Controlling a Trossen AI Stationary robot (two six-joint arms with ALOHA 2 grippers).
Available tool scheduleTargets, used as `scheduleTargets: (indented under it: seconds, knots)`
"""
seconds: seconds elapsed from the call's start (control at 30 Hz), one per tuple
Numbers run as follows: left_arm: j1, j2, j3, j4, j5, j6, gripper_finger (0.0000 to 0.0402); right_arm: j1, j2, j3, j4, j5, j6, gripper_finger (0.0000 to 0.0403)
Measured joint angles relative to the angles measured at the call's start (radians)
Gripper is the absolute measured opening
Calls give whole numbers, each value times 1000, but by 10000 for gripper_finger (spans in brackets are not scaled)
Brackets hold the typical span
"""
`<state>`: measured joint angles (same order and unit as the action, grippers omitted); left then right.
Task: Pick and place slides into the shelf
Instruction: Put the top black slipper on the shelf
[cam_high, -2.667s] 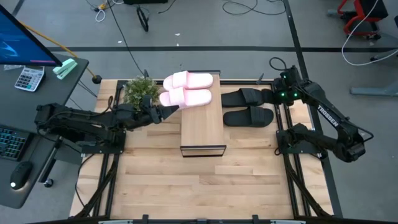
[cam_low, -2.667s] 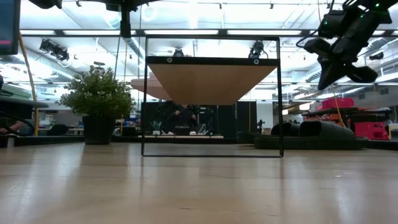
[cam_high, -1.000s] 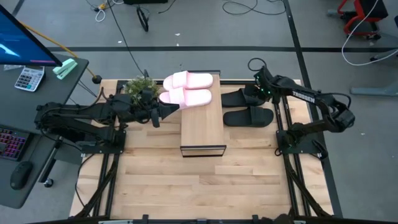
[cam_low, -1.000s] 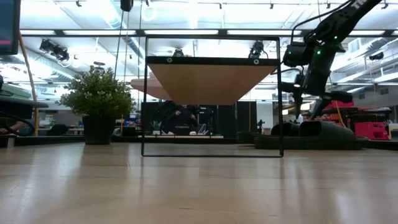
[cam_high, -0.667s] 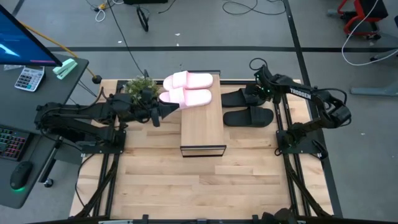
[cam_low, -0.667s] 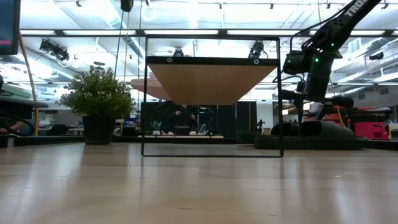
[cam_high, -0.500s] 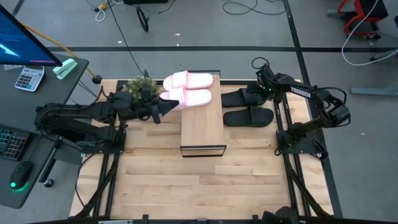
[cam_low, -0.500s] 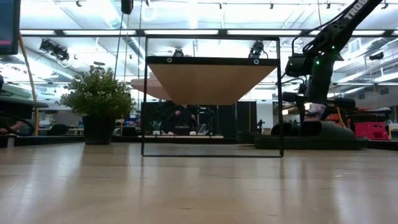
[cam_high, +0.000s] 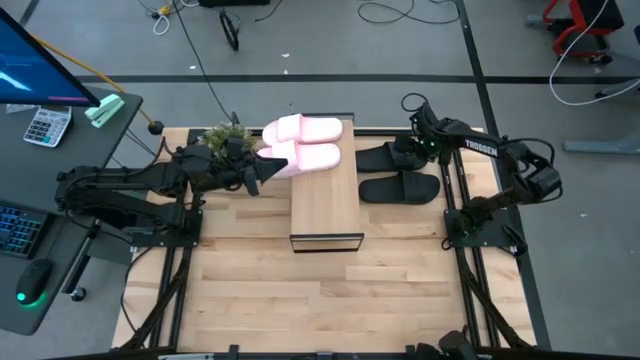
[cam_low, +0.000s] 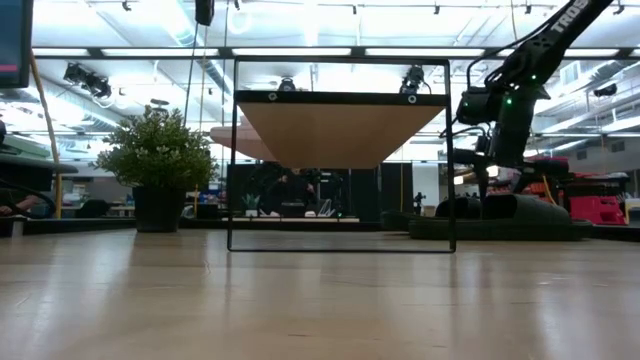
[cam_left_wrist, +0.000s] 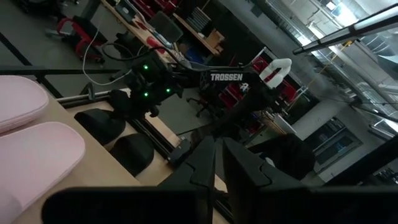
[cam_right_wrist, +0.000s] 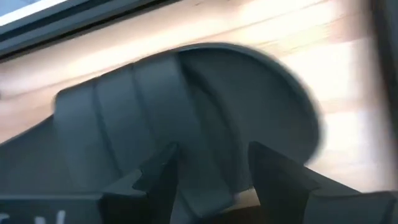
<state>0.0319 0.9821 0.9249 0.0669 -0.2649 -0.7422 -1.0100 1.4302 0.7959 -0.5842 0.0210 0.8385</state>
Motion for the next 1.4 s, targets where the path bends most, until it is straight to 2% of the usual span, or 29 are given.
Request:
scheduleTargets:
  seconds: [0.17, 0.4, 0.8, 1.1, 1.4]
  knots:
    - [0, 0, 0, 0, 0, 0, 40, 3, 52, 1, 66, -146, -29, 199]
    - [0, 0, 0, 0, 0, -5, 29, 33, 78, 1, 130, -220, -52, 199]
    - [0, 0, 0, -2, 0, -3, 38, 40, 6, -1, 137, -291, -64, 199]
    - [0, 0, 0, -6, 0, -3, 28, 40, 21, -1, 112, -256, -74, 199]
    - [0, 0, 0, -9, 0, -3, 38, 40, 21, -1, 103, -254, -90, 199]
